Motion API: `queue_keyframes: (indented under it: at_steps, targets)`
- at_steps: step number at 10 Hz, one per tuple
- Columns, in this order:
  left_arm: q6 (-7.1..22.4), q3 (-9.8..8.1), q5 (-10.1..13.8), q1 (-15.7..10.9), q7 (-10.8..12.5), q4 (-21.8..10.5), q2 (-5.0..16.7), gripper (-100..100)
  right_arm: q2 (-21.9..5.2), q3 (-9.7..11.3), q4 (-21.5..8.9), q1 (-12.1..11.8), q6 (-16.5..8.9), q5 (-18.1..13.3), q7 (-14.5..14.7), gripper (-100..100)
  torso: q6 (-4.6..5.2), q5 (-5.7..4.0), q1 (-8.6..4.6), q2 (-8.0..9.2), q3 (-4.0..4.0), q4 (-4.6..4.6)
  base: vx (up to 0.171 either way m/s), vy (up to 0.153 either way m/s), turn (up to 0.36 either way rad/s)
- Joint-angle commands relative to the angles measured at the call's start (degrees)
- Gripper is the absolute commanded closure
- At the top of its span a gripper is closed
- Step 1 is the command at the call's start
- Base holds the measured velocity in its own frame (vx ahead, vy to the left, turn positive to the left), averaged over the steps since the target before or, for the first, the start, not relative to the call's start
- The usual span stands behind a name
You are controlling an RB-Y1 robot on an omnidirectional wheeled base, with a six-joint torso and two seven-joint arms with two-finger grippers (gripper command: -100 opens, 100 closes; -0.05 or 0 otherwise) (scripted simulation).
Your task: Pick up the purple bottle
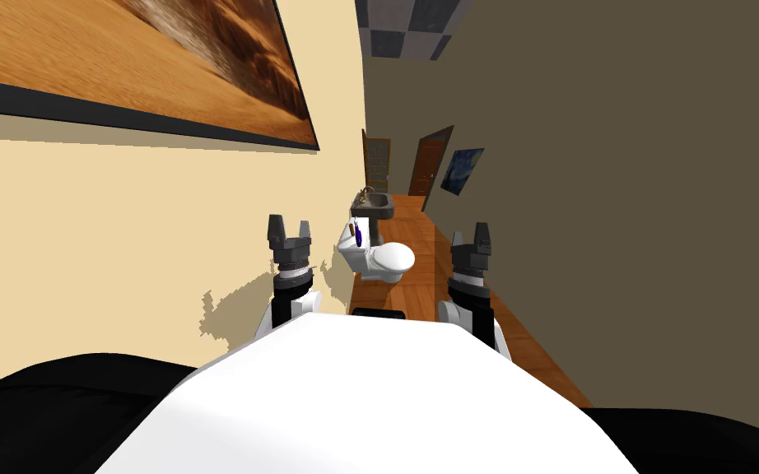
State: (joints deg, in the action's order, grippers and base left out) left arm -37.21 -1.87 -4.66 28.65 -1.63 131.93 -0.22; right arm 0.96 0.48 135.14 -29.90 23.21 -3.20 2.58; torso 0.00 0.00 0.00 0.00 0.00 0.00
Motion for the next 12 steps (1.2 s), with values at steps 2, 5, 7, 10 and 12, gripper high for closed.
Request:
queue_keyframes:
  at_steps: [2, 5, 7, 10, 12]
  targets:
    - [0.76, -0.28, -0.39, 0.04, -0.29, -0.69, 2.99, -100, 0.00, 0.00, 0.00, 0.00, 0.00, 0.00, 0.00, 0, 0.00, 0.00, -0.03, -0.01, -0.01, 0.00, 0.007, -0.019, -0.020]
    - [2.56, -0.93, -1.33, 0.12, -0.97, -2.36, 6.74, -100, 0.00, 0.00, 0.00, 0.00, 0.00, 0.00, 0.00, 0, 0.01, -0.03, -0.15, -0.08, -0.05, -0.02, 0.020, -0.045, -0.030]
    - [4.21, -1.53, -2.18, 0.20, -1.59, -3.88, 8.96, -100, 0.00, 0.00, 0.00, 0.00, 0.00, 0.00, 0.00, 0, 0.00, -0.04, -0.18, -0.10, -0.06, -0.02, 0.030, -0.059, -0.040]
    - [7.08, -2.58, -3.67, 0.32, -2.68, -6.54, 11.91, -100, 0.01, 0.01, 0.00, 0.00, 0.00, 0.00, 0.00, 0, 0.00, -0.06, -0.29, -0.12, -0.07, -0.03, 0.034, -0.078, -0.054]
    - [9.11, -3.31, -4.72, 0.42, -3.45, -8.41, 13.64, -100, 0.01, 0.01, 0.00, 0.00, 0.00, 0.00, 0.00, 0, 0.01, -0.07, -0.32, -0.15, -0.09, -0.04, 0.044, -0.083, -0.050]
